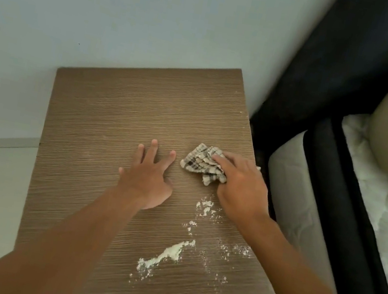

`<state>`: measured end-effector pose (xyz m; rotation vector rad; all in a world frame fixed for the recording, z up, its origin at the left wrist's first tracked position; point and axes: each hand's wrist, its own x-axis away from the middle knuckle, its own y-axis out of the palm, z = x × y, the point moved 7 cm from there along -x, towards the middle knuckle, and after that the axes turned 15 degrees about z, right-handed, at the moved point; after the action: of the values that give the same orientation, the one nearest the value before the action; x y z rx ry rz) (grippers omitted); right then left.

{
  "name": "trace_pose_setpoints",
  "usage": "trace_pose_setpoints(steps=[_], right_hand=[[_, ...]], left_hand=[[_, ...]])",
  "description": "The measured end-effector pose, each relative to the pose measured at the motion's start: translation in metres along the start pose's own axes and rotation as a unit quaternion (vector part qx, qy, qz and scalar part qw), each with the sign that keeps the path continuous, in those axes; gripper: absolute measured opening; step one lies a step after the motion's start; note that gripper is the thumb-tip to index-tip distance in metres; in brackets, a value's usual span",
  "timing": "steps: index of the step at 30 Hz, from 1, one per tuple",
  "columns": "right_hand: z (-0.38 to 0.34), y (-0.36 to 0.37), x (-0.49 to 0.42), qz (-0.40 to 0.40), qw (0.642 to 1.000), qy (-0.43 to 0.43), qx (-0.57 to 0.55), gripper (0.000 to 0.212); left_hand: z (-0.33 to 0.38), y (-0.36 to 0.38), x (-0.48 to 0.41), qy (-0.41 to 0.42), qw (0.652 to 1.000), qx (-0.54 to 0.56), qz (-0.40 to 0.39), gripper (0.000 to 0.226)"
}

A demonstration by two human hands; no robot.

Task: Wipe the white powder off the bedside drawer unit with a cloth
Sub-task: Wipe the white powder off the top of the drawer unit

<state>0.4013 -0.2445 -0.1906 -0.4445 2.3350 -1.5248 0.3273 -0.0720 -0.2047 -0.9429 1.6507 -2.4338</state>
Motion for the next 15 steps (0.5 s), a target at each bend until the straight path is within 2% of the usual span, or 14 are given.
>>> trace_pose_setpoints(steps=[7, 9, 12, 15], right_hand=[[-0.038, 0.003, 0.110, -0.027, 0.998, -0.033, -0.039, 0.067], [-0.057, 0.006, 0.146, -0.031, 0.996, -0.053, -0.064, 0.061], [-0.075, 0.004, 0.179, 0.002, 0.993, -0.043, -0.109, 0.047], [-0.070, -0.022, 0.177, 0.081, 0.989, 0.018, -0.121, 0.049]], left_hand=[[0.000, -0.002, 0.002, -0.009, 0.999, 0.034, -0.017, 0.065], [0.000, -0.002, 0.002, -0.010, 0.999, 0.037, -0.018, 0.066], [-0.001, -0.001, 0.002, -0.005, 0.999, 0.032, -0.008, 0.068], [-0.002, -0.001, 0.001, -0.001, 1.000, 0.029, -0.005, 0.068]])
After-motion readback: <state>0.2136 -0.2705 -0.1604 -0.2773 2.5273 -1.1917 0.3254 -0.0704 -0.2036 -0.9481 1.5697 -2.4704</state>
